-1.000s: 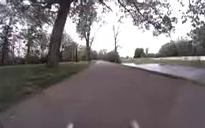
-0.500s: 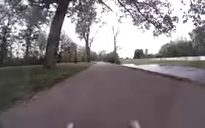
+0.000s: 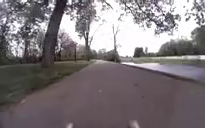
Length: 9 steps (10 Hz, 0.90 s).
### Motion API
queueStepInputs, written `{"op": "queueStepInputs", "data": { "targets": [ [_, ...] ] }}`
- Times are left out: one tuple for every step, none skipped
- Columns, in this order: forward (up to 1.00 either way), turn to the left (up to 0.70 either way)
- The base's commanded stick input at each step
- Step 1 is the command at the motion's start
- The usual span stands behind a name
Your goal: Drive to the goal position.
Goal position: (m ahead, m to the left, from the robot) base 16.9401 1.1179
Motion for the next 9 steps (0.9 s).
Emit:
{"op": "queueStepInputs", "data": {
  "targets": [
    [0.7, 0.0],
    [0.7, 0.0],
    [0.7, 0.0],
    [0.7, 0.0],
    [0.7, 0.0],
    [0.7, 0.0],
    [0.7, 0.0],
    [0.7, 0.0],
    [0.7, 0.0]
  ]
}}
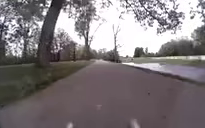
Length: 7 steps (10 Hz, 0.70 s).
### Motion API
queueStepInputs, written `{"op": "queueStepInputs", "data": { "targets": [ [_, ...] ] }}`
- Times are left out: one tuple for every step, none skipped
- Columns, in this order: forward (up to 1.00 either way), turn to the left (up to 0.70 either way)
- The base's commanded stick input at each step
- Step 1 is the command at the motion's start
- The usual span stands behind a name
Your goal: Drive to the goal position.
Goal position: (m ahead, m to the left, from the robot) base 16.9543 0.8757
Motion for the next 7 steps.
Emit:
{"op": "queueStepInputs", "data": {
  "targets": [
    [0.7, 0.0],
    [0.7, 0.0],
    [0.7, 0.0],
    [0.7, 0.0],
    [0.7, 0.0],
    [0.7, 0.0],
    [0.7, 0.0]
  ]
}}
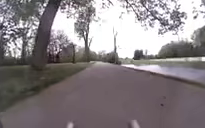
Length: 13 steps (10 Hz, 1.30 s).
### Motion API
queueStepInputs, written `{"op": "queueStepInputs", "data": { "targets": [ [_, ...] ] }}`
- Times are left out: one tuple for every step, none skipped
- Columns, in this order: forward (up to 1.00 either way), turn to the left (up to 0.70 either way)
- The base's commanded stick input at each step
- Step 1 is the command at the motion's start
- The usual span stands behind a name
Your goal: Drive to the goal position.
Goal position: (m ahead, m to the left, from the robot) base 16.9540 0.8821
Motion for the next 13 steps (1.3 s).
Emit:
{"op": "queueStepInputs", "data": {
  "targets": [
    [0.7, 0.0],
    [0.7, 0.0],
    [0.7, 0.0],
    [0.7, 0.0],
    [0.7, 0.0],
    [0.7, 0.0],
    [0.7, 0.0],
    [0.7, 0.0],
    [0.7, 0.0],
    [0.7, 0.0],
    [0.7, 0.0],
    [0.7, 0.0],
    [0.7, 0.0]
  ]
}}
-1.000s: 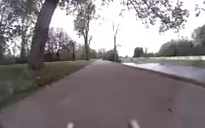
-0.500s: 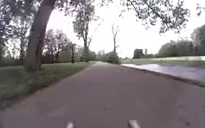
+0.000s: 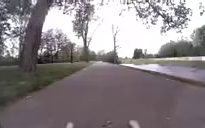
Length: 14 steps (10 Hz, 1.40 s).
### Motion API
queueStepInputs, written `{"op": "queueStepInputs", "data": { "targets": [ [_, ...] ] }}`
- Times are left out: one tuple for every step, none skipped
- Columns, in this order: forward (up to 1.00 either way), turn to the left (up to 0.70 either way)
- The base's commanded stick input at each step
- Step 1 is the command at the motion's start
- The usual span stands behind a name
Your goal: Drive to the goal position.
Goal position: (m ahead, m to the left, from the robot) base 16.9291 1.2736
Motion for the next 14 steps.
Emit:
{"op": "queueStepInputs", "data": {
  "targets": [
    [0.7, 0.0],
    [0.7, 0.0],
    [0.7, 0.0],
    [0.7, 0.0],
    [0.7, 0.0],
    [0.7, 0.0],
    [0.7, 0.0],
    [0.7, 0.0],
    [0.7, 0.0],
    [0.7, 0.0],
    [0.7, 0.0],
    [0.7, 0.0],
    [0.7, 0.0],
    [0.7, 0.0]
  ]
}}
